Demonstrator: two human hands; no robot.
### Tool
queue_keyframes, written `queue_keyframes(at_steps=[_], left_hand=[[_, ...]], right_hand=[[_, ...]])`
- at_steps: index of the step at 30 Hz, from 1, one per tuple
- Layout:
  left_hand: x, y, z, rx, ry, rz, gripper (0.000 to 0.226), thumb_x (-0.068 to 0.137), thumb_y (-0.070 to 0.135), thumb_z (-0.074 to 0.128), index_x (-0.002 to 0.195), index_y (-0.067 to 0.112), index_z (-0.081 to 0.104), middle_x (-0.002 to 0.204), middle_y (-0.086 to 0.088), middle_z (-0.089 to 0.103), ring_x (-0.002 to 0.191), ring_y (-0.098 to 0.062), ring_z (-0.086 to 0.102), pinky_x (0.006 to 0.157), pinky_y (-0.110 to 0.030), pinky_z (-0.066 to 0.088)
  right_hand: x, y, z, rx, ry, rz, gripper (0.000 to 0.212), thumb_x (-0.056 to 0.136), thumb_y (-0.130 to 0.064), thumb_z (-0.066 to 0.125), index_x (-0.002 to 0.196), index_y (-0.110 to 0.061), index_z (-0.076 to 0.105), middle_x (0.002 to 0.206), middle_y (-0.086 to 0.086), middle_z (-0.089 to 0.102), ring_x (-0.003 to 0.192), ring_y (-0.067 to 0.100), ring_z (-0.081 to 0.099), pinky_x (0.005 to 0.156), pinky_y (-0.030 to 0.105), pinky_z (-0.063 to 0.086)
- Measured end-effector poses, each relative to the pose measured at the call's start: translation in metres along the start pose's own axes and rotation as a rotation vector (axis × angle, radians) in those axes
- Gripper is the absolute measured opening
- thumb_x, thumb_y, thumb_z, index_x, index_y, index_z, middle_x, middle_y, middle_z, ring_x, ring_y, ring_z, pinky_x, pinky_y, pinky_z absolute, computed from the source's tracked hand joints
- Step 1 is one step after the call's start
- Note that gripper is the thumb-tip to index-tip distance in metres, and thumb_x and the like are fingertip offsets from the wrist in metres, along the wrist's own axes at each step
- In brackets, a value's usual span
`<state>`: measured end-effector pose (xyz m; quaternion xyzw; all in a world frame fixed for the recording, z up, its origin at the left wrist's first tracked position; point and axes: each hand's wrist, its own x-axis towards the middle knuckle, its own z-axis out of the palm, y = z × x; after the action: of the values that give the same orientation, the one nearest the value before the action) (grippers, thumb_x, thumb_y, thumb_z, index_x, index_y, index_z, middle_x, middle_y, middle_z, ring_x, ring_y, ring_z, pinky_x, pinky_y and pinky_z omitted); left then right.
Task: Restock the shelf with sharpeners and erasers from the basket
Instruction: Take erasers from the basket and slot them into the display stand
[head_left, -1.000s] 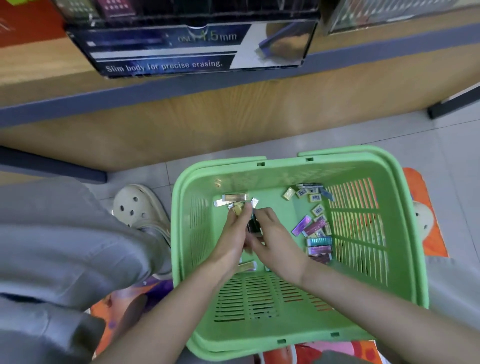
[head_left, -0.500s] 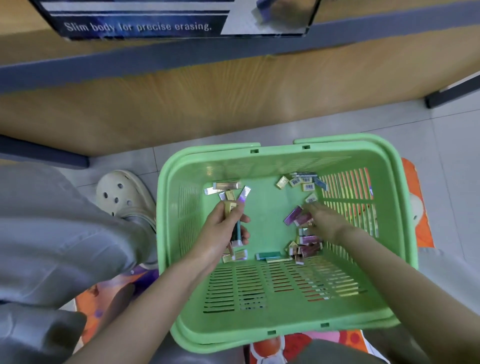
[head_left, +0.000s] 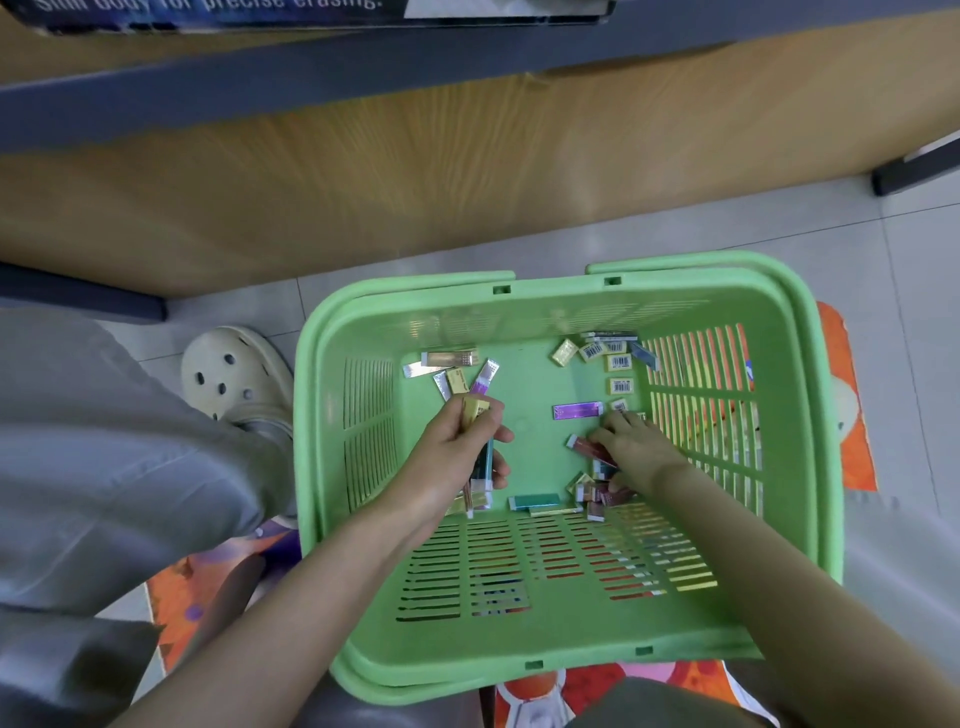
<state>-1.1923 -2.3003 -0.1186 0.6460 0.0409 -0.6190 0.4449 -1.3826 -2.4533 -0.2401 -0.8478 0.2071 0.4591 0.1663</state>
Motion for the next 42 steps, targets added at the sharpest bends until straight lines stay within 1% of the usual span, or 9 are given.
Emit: queue_keyframes(at_steps=[9,13,18,25,28,31,33,38,42], left_hand=[[-0.002,-0.006,0.002,0.029,-0.014,-0.017,0.012,0.098,0.019,0.046,0.106,0.015,0.055,0.09,-0.002,0.059,0.057,-0.009,0.057,0.06,-0.024,0.054],[-0.002,-0.007,0.002,0.042,-0.013,-0.021,0.012,0.098,0.02,0.046,0.104,0.015,0.054,0.09,-0.002,0.06,0.057,-0.009,0.057,0.061,-0.025,0.055],[-0.002,-0.008,0.003,0.039,-0.003,-0.028,0.013,0.098,0.021,0.046,0.105,0.015,0.054,0.09,-0.003,0.059,0.058,-0.01,0.057,0.061,-0.025,0.055],[-0.001,-0.009,0.007,-0.089,0.076,-0.057,0.013,0.098,0.02,0.048,0.101,0.007,0.051,0.085,-0.01,0.06,0.063,-0.017,0.065,0.057,-0.027,0.058],[-0.005,-0.005,0.008,-0.159,0.111,-0.057,0.016,0.099,0.019,0.048,0.102,0.004,0.049,0.086,-0.014,0.06,0.073,-0.023,0.066,0.058,-0.029,0.059],[-0.012,0.002,0.009,-0.18,0.091,-0.071,0.023,0.1,0.019,0.046,0.113,0.001,0.048,0.102,-0.021,0.063,0.077,-0.025,0.067,0.055,-0.027,0.058],[-0.018,0.009,0.01,-0.226,0.045,-0.081,0.024,0.1,0.018,0.046,0.117,0.001,0.049,0.107,-0.021,0.066,0.08,-0.026,0.069,0.059,-0.029,0.059],[-0.04,0.028,0.009,-0.309,-0.068,-0.04,0.031,0.1,0.02,0.046,0.124,0.001,0.05,0.102,-0.022,0.07,0.085,-0.028,0.071,0.06,-0.032,0.058],[-0.063,0.043,0.007,-0.326,-0.155,-0.017,0.027,0.1,0.022,0.044,0.112,0.001,0.055,0.086,-0.018,0.073,0.076,-0.025,0.071,0.058,-0.03,0.058]], right_hand=[[-0.006,0.001,0.005,0.089,0.013,-0.024,0.049,0.088,-0.013,0.061,0.134,-0.021,0.044,0.142,0.002,0.036,0.124,0.023,0.042,0.103,0.035,0.042],[-0.004,-0.002,0.001,-0.006,0.016,-0.047,0.042,0.09,-0.005,0.055,0.13,-0.016,0.048,0.143,0.008,0.035,0.118,0.025,0.048,0.099,0.034,0.044],[-0.004,-0.001,-0.001,0.065,-0.027,-0.049,0.027,0.091,-0.009,0.054,0.117,-0.015,0.053,0.122,0.006,0.057,0.11,0.022,0.053,0.096,0.031,0.045],[-0.033,-0.029,-0.049,0.917,0.205,-0.033,0.025,0.089,-0.023,0.06,0.113,-0.016,0.055,0.095,-0.001,0.065,0.075,0.01,0.063,0.07,0.02,0.051],[-0.055,-0.055,-0.085,1.342,0.317,-0.126,0.015,0.089,-0.021,0.059,0.104,-0.02,0.056,0.097,0.004,0.069,0.081,0.006,0.066,0.069,0.014,0.049],[-0.077,-0.077,-0.11,1.558,0.337,-0.214,0.01,0.092,-0.016,0.056,0.1,-0.021,0.058,0.087,-0.006,0.07,0.073,-0.003,0.064,0.064,0.01,0.046],[-0.088,-0.088,-0.118,1.552,0.347,-0.253,0.01,0.092,-0.011,0.055,0.098,-0.018,0.06,0.078,-0.008,0.068,0.066,-0.003,0.062,0.062,0.01,0.046],[-0.11,-0.102,-0.127,1.367,0.47,-0.285,0.013,0.09,-0.007,0.059,0.094,-0.019,0.059,0.087,0.0,0.066,0.074,0.01,0.063,0.07,0.02,0.054],[-0.131,-0.11,-0.137,1.351,0.593,-0.311,0.012,0.091,-0.006,0.059,0.095,-0.017,0.059,0.084,0.0,0.064,0.069,0.004,0.062,0.065,0.019,0.053]])
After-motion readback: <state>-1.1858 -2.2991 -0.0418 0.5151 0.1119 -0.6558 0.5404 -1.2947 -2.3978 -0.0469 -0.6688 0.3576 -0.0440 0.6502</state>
